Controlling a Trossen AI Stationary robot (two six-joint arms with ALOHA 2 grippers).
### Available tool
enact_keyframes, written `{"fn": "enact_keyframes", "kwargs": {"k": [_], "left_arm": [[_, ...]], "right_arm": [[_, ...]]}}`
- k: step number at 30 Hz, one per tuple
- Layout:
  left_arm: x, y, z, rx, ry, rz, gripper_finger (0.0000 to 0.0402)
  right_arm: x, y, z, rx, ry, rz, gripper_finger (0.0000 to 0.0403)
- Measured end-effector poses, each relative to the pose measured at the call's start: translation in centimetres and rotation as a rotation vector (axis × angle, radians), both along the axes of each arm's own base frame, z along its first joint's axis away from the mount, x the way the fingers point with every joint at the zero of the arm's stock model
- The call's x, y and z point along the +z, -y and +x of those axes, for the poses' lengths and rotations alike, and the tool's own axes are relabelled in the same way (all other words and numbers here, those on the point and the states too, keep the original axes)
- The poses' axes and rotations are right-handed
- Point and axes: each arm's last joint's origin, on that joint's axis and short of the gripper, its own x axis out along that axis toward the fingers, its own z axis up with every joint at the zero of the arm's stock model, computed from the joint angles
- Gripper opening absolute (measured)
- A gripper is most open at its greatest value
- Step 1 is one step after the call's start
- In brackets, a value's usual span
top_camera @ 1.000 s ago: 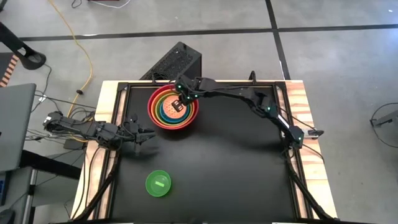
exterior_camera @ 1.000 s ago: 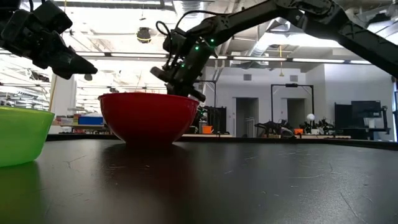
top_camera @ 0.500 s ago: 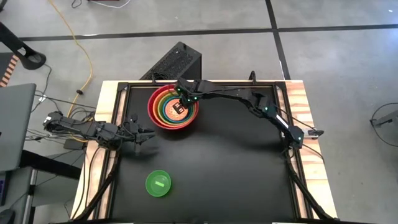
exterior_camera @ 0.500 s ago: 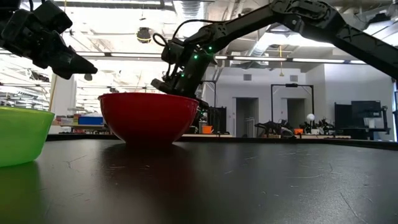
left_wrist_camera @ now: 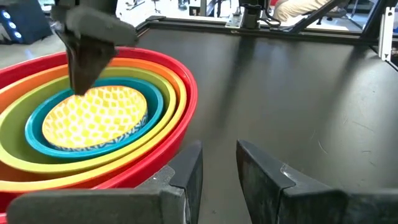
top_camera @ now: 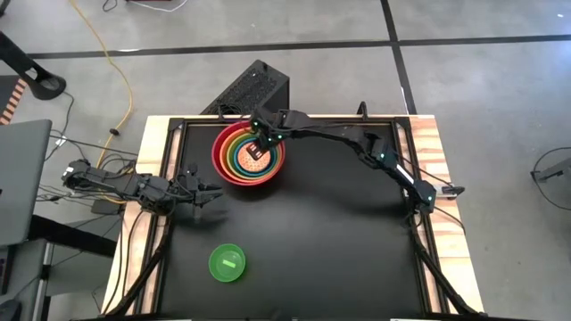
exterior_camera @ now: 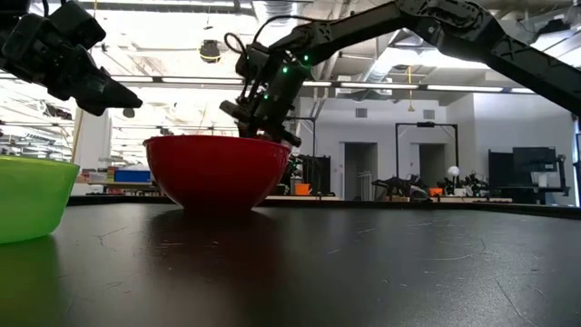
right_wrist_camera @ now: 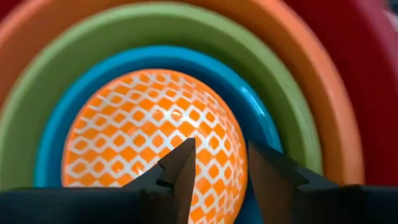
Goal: Nest bowls inside each other
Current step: Stack the orange patterned bowl on top of the blue bowl, then stack the green bowl on top of the orange patterned bowl
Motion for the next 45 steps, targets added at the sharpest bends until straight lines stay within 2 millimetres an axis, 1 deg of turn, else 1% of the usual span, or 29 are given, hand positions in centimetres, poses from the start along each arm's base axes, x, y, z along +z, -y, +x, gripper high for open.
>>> {"fn": "enact_keyframes", "kwargs": {"k": [5, 7, 10, 13, 15, 17, 19, 25, 28, 31, 33, 36, 38, 41, 45], "left_arm": [[0.0, 0.0, 0.0, 0.000, 0.000, 0.000, 0.0087], [0.0, 0.0, 0.0, 0.000, 0.000, 0.000, 0.0087], [0.0, 0.0, 0.0, -0.001, 0.001, 0.000, 0.0087], [0.0, 0.0, 0.0, -0.001, 0.001, 0.000, 0.0087], [0.0, 0.0, 0.0, -0.002, 0.001, 0.000, 0.0087], [0.0, 0.0, 0.0, -0.002, 0.001, 0.000, 0.0087], [0.0, 0.0, 0.0, -0.002, 0.001, 0.000, 0.0087], [0.0, 0.0, 0.0, -0.002, 0.001, -0.002, 0.0087], [0.0, 0.0, 0.0, -0.002, 0.001, -0.002, 0.0087], [0.0, 0.0, 0.0, -0.002, 0.001, -0.002, 0.0087], [0.0, 0.0, 0.0, -0.002, 0.001, -0.002, 0.0087], [0.0, 0.0, 0.0, -0.001, 0.003, -0.007, 0.0087], [0.0, 0.0, 0.0, 0.002, 0.005, -0.018, 0.0087], [0.0, 0.0, 0.0, 0.004, 0.007, -0.025, 0.0087], [0.0, 0.0, 0.0, 0.004, 0.007, -0.025, 0.0087]], "right_arm": [[2.4, -0.1, -0.2, 0.001, 0.026, -0.010, 0.0184], [3.3, -0.4, -0.6, 0.013, 0.044, -0.001, 0.0187], [4.7, -1.5, -0.8, 0.048, 0.075, 0.015, 0.0186], [5.8, -3.7, -0.6, 0.106, 0.098, 0.031, 0.0184], [6.1, -5.6, -0.2, 0.147, 0.101, 0.036, 0.0182], [6.2, -7.8, 0.2, 0.193, 0.103, 0.037, 0.0181], [6.3, -10.5, 0.7, 0.247, 0.105, 0.040, 0.0181], [6.3, -19.4, 1.3, 0.420, 0.101, 0.042, 0.0180], [6.5, -23.5, 1.1, 0.465, 0.111, -0.009, 0.0180], [6.6, -26.9, 0.9, 0.474, 0.135, -0.082, 0.0180], [6.1, -28.7, 1.0, 0.484, 0.154, -0.110, 0.0180], [5.3, -30.5, 0.9, 0.532, 0.148, -0.143, 0.0180], [4.8, -31.4, 1.3, 0.552, 0.184, -0.159, 0.0179], [4.1, -31.9, 1.5, 0.560, 0.201, -0.161, 0.0179], [1.6, -31.8, 2.0, 0.551, 0.213, -0.164, 0.0179]]}}
